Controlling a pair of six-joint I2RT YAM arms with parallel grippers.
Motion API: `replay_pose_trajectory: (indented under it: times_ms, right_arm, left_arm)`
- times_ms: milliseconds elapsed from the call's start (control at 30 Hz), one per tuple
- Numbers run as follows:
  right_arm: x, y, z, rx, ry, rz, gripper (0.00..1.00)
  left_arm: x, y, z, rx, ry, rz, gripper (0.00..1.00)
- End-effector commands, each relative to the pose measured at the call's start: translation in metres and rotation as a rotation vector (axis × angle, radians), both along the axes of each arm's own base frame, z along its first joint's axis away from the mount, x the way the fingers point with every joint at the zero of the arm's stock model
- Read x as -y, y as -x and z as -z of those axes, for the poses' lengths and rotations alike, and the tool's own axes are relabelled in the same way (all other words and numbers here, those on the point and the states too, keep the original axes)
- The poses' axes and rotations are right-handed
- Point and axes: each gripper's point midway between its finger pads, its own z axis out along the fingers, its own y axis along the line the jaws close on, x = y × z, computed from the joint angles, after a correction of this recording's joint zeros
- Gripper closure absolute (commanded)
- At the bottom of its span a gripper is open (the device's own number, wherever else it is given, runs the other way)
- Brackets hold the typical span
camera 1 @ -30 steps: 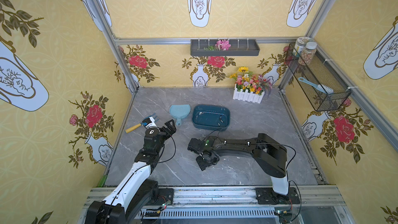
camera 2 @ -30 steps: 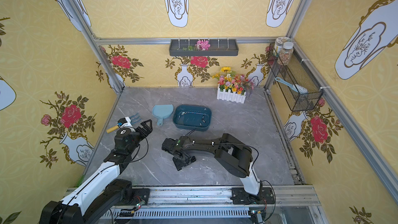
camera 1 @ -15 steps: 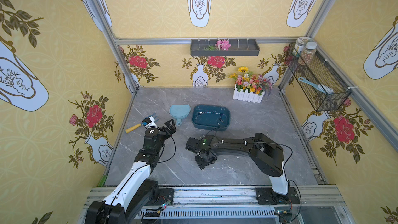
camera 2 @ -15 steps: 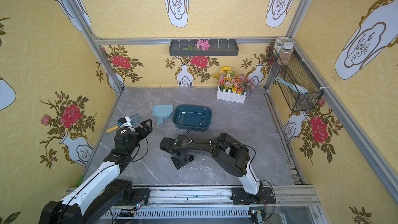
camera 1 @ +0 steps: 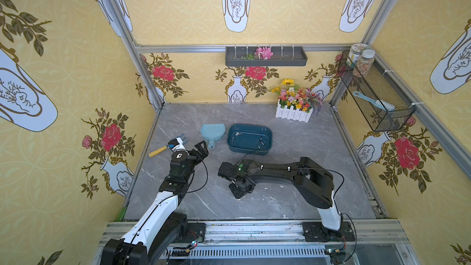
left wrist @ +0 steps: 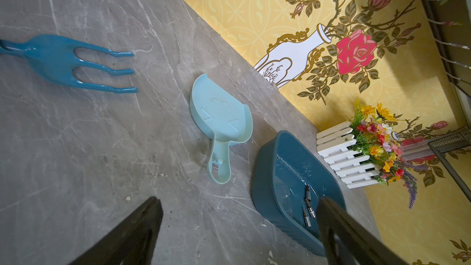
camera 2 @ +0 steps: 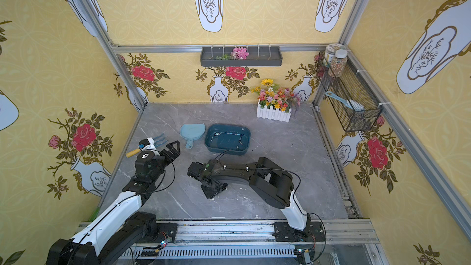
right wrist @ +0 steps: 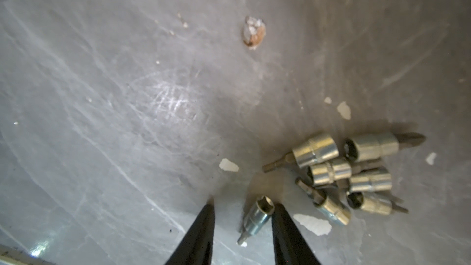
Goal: Put the bit on the desktop into the storage box
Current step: Pick up the screwdriver bit from the center of the board.
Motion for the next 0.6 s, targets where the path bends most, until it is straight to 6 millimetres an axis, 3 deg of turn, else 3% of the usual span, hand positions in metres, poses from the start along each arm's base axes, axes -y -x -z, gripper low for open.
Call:
replay_pose_trajectory:
  times_ms: [0,300,567]
  right_arm:
    - [0.008,0.001,0.01,0.001,0.046,-0.014,0.64]
    - [0.012,-0.002,0.012,0.019,0.071,-0.018,0.82]
    - [0.009,-0.003,0.003,0.036,0.045,-0.015,0.87]
  left_arm:
    - [-0.002,-0.001,-0.004,0.016,-0.012,-0.005,0.0]
    - [-0.004,0.002,-0.005,0.017,-0.015,-0.011,0.0]
    - [-0.004,0.003,-0.006,0.018,-0.015,-0.013,0.0]
